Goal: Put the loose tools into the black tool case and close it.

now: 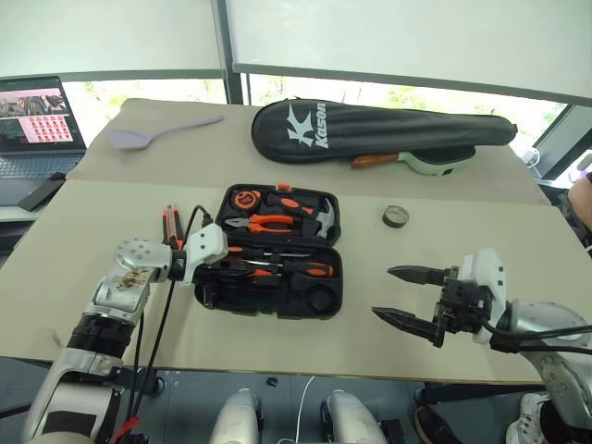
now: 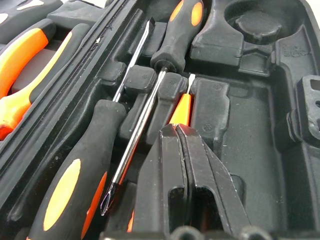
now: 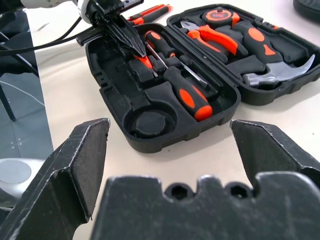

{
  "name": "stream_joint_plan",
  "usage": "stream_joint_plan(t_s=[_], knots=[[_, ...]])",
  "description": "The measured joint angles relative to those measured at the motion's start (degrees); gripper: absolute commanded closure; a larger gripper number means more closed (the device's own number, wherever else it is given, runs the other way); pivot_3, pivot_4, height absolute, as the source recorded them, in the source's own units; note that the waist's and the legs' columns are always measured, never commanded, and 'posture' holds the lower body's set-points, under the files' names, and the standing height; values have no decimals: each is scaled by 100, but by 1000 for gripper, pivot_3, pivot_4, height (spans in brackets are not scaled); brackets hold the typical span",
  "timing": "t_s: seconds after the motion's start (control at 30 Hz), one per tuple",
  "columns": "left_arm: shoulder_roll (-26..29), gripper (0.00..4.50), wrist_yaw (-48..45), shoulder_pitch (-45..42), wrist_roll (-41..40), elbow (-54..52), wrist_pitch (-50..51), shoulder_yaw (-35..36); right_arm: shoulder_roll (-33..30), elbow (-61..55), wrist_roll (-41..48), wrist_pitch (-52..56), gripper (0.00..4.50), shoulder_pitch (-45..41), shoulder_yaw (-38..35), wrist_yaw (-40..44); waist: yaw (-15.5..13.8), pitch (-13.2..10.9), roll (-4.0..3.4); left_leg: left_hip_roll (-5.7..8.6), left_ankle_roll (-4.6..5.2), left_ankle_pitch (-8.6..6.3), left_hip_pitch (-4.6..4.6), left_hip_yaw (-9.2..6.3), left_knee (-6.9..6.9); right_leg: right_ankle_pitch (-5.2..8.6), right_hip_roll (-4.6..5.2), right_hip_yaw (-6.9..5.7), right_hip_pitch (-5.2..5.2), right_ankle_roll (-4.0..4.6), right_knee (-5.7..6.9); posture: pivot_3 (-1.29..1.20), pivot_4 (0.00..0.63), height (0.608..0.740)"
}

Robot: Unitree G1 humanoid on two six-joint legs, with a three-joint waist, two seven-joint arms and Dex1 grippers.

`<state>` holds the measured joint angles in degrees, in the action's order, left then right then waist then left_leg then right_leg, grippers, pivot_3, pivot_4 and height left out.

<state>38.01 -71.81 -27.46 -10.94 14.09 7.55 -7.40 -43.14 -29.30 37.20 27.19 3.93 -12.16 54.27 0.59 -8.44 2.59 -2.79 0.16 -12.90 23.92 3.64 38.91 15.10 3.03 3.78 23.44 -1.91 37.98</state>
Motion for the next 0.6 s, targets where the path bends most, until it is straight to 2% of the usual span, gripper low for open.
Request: stream_joint_plan(t_s=[0.1,0.2,0.33,0.43,0.6], knots=[[-105,3737,248,308,-353,-156,266,389,163,35,-3,-178,0,-1,-18,-23,11,-1,0,-4,1,-1,-12,-2,-2,0,0,-1,-11,0,-2,0,150,740],[-174,2651,545,796,-989,-634,406,1171,368,162,-70,-608,0,73,-134,44,38,-2,2,-10,1,-2,-12,-19,-6,0,-1,-1,-8,1,-3,0,150,740],[101,1229,1055,1994,-1499,-1323,538,2597,607,407,-279,-1461,0,257,-228,319,84,-3,-3,-10,5,-5,-32,-27,-21,1,5,7,-16,1,-4,0,150,740],[62,129,1518,2997,-1629,-1508,574,3508,798,659,-402,-1982,0,332,-241,470,50,-6,-4,-11,5,-6,-49,-22,-23,2,17,6,-32,0,-7,0,150,740],[-201,18,2231,4504,-1601,-1336,458,4841,969,923,-248,-2455,0,416,-419,671,5,-7,-2,-9,6,-7,-61,-15,-25,3,33,2,-41,-2,-20,0,150,740]])
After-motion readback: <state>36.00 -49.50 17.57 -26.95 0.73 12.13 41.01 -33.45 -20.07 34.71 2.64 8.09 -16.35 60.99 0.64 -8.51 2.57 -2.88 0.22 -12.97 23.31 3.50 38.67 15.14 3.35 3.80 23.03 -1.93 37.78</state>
